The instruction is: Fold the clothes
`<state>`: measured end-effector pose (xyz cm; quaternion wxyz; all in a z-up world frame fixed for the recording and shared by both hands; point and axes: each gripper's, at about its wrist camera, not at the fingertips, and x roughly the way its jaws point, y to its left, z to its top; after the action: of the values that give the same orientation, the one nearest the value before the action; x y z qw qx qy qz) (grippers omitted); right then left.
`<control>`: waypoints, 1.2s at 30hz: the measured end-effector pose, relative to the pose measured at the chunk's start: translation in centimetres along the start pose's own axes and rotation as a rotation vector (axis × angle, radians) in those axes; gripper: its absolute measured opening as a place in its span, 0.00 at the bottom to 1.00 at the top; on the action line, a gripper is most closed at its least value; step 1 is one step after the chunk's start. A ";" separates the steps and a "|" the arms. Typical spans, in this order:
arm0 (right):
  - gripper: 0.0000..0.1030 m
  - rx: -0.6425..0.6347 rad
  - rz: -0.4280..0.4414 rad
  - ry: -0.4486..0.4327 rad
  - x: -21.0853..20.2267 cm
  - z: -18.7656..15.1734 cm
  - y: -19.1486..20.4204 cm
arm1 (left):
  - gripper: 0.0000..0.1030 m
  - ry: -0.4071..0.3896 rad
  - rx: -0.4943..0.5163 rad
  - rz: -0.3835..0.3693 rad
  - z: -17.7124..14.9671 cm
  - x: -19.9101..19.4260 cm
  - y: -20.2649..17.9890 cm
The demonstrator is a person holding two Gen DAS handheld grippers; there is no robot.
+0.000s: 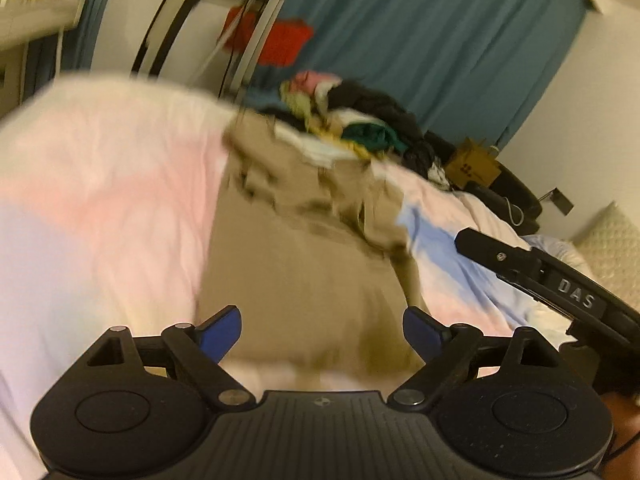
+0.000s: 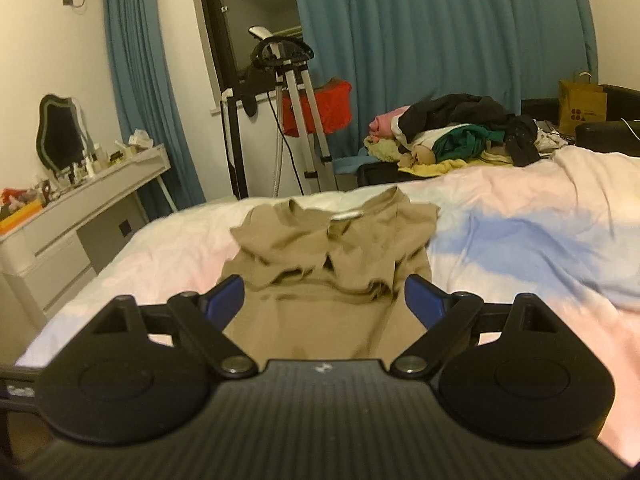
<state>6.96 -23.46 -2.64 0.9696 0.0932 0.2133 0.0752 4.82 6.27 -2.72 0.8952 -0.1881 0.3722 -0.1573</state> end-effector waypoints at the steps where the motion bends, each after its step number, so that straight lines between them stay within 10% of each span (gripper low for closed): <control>1: 0.86 0.005 -0.005 0.007 -0.4 -0.3 0.0 | 0.86 0.027 -0.032 -0.011 -0.3 0.6 0.3; 10: 0.86 0.181 -0.011 0.102 -0.3 -2.3 -1.5 | 0.73 0.120 -0.467 -0.106 -1.4 6.1 5.8; 18: 0.86 0.459 0.097 0.241 2.5 -4.9 -3.3 | 0.19 0.029 -0.676 -0.125 -2.0 7.0 9.1; 26: 0.87 0.868 0.342 0.365 5.4 -8.3 -5.1 | 0.10 -0.077 -0.641 -0.174 -1.3 5.3 8.6; 30: 0.87 0.958 0.313 0.341 5.7 -9.1 -6.2 | 0.10 -0.100 -0.625 -0.192 -1.1 5.2 8.2; 36: 0.53 1.060 0.224 0.280 5.9 -10.0 -8.1 | 0.10 -0.118 -0.623 -0.190 -1.1 4.8 8.1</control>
<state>8.83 -28.73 -15.67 0.7385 0.5794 0.3373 0.0718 8.38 11.16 -9.98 0.7960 -0.4953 0.3308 -0.1076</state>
